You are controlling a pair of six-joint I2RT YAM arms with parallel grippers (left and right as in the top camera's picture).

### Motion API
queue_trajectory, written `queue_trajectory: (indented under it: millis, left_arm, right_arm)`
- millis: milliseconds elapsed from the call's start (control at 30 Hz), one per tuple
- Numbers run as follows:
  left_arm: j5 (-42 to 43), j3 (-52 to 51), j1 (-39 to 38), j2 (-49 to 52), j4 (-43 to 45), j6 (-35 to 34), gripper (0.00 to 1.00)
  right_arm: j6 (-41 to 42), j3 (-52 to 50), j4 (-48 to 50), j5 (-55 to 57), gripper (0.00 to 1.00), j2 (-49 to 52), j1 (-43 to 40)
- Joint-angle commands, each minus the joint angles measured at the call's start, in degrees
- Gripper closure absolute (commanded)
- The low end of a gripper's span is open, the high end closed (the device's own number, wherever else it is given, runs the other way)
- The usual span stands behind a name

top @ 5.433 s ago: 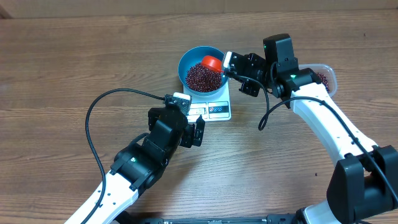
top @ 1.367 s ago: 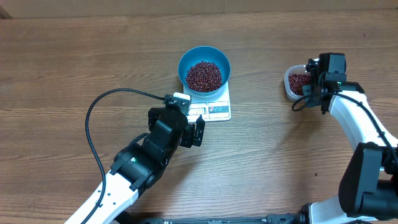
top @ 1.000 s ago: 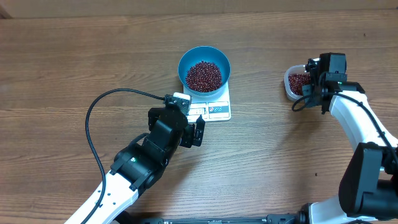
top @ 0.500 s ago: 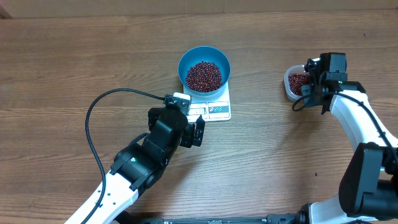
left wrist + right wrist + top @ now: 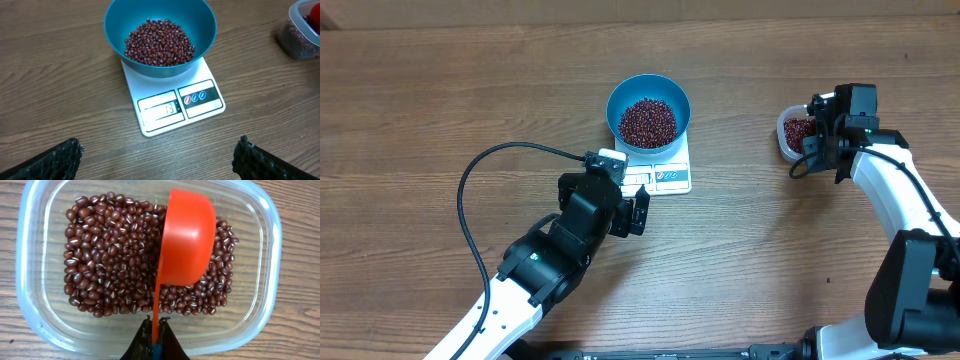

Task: Scoop item into bowl and weigh 150g on scale
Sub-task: 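Lower the red scoop into the beans with the right gripper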

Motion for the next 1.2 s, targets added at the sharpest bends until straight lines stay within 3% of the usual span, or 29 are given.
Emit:
queue_trajectory:
  millis: [0,1167]
  left_arm:
    - [-0.8,1.3,0.3,0.0,0.2,-1.0,0.0]
    - [-0.8,1.3,0.3,0.0,0.2,-1.0,0.01]
  right_arm:
    - [-0.2,-1.5,-3.7,-2.1,0.96,1.8,-0.1]
    - [-6.2,-1.5,-10.6,-13.3,0.96,1.8,-0.1]
